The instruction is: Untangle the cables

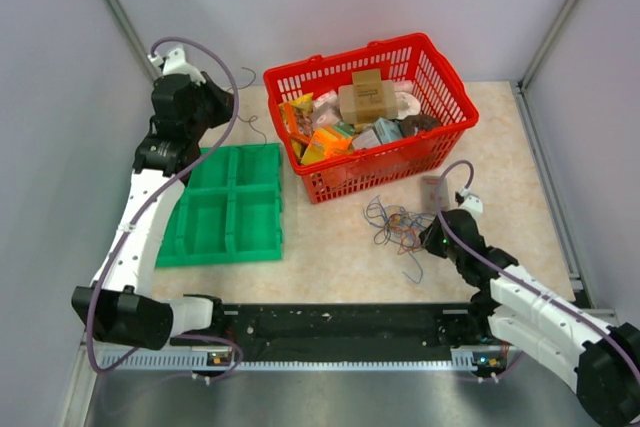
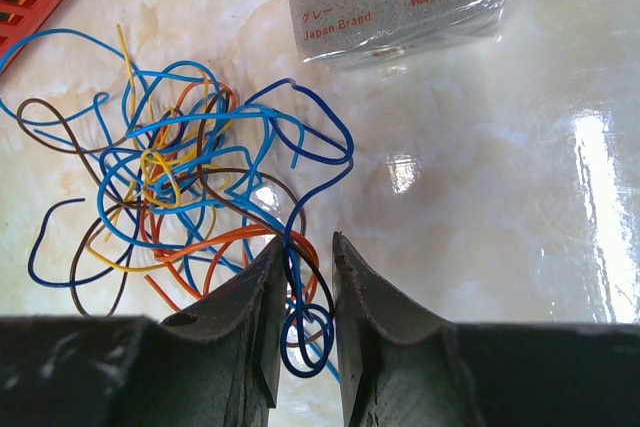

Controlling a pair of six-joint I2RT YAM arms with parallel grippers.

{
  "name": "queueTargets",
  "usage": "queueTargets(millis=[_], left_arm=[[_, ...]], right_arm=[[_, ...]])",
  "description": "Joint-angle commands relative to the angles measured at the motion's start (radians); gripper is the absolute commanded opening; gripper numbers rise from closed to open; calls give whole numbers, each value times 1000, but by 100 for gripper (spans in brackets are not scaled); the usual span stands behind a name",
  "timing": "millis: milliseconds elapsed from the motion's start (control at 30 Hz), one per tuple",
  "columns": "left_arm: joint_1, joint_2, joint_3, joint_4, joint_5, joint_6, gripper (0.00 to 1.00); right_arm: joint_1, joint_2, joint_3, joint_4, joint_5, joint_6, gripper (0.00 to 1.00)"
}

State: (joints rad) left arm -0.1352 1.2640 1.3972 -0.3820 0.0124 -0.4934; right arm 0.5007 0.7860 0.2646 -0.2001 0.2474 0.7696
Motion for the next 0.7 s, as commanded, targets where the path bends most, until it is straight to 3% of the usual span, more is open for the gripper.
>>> queueTargets(millis=[0, 467, 667], left_arm=[[17, -3, -76, 126, 37, -66, 0], [23, 17, -358, 91, -129, -172, 0], [20, 219, -233, -101, -71, -226, 0]], right_arm=[[-5, -30, -11, 42, -2, -13, 25], [-5, -33, -16, 47, -8, -18, 25], [-5, -31, -16, 51, -16, -23, 25]])
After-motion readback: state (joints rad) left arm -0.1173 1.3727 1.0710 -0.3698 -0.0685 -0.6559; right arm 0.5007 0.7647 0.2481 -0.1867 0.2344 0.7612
